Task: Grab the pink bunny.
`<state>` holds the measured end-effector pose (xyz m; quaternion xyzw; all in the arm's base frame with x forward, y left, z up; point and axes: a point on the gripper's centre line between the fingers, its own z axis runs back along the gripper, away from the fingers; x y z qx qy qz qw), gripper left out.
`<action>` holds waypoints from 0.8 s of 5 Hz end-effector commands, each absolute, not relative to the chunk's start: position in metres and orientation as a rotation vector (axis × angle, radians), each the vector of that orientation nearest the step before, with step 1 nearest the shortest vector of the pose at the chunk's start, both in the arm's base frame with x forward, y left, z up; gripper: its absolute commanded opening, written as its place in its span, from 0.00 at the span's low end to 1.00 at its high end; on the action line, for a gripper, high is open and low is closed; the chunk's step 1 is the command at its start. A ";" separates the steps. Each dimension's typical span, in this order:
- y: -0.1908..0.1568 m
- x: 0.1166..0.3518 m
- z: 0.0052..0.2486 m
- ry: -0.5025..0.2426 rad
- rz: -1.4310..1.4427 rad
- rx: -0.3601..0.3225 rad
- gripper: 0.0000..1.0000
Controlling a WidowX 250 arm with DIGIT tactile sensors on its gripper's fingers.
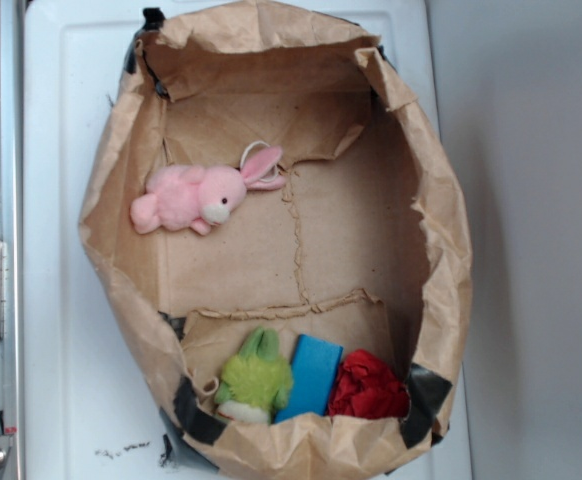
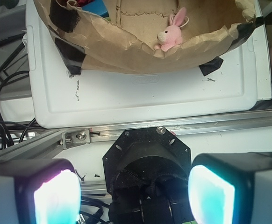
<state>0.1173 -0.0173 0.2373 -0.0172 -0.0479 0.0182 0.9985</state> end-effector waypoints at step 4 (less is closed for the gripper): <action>0.019 0.191 0.192 -0.044 -0.042 -0.034 1.00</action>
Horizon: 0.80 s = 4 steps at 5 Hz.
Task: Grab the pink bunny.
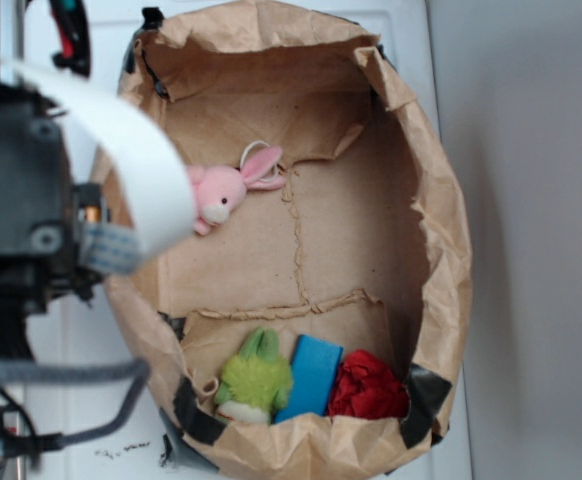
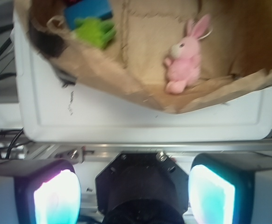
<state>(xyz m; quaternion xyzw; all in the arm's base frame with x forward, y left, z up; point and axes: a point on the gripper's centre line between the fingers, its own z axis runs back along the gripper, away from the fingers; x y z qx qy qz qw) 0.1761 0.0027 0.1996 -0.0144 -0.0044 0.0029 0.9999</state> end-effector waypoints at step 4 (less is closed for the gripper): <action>0.040 0.235 0.157 -0.131 -0.206 0.011 1.00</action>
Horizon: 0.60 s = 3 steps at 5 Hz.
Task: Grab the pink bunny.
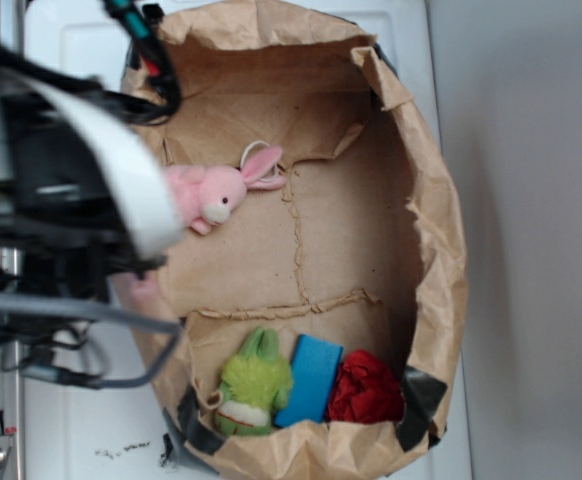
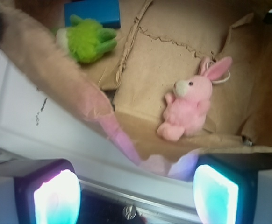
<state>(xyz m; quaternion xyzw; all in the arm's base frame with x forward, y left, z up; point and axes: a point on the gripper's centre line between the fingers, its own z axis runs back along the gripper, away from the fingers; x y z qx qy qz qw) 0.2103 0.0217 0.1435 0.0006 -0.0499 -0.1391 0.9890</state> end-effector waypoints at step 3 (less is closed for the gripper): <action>0.066 0.243 0.164 -0.098 -0.072 -0.038 1.00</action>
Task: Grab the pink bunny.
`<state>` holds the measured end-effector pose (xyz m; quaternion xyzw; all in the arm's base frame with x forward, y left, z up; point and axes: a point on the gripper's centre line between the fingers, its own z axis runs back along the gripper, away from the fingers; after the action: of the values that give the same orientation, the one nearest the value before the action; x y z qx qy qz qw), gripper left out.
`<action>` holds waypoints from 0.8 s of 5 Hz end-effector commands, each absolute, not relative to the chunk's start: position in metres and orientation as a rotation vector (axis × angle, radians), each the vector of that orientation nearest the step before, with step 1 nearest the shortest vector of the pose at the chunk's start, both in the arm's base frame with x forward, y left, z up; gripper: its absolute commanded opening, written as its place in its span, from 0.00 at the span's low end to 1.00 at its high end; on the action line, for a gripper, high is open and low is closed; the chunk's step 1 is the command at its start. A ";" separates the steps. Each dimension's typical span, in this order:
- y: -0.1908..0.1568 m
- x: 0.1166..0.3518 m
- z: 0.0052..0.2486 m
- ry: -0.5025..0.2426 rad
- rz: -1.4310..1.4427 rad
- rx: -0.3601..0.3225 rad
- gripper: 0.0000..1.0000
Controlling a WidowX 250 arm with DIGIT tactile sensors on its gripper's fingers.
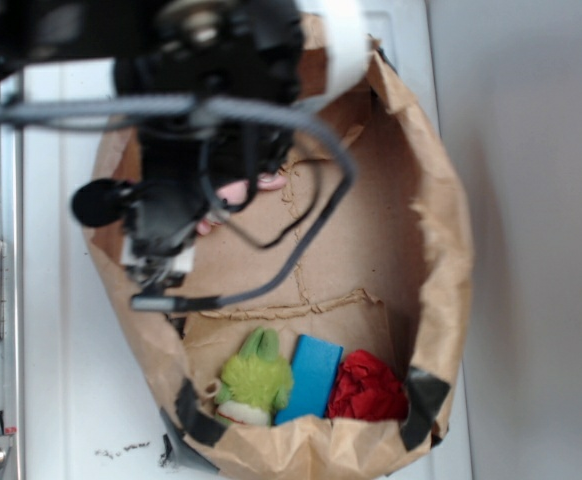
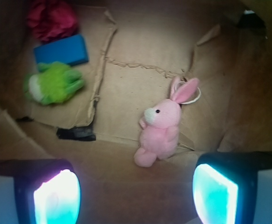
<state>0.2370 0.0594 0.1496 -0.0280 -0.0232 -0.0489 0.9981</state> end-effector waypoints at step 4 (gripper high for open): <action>0.065 0.258 0.094 -0.101 -0.140 0.057 1.00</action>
<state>0.2509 0.0646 0.0828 0.0209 -0.0321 -0.0669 0.9970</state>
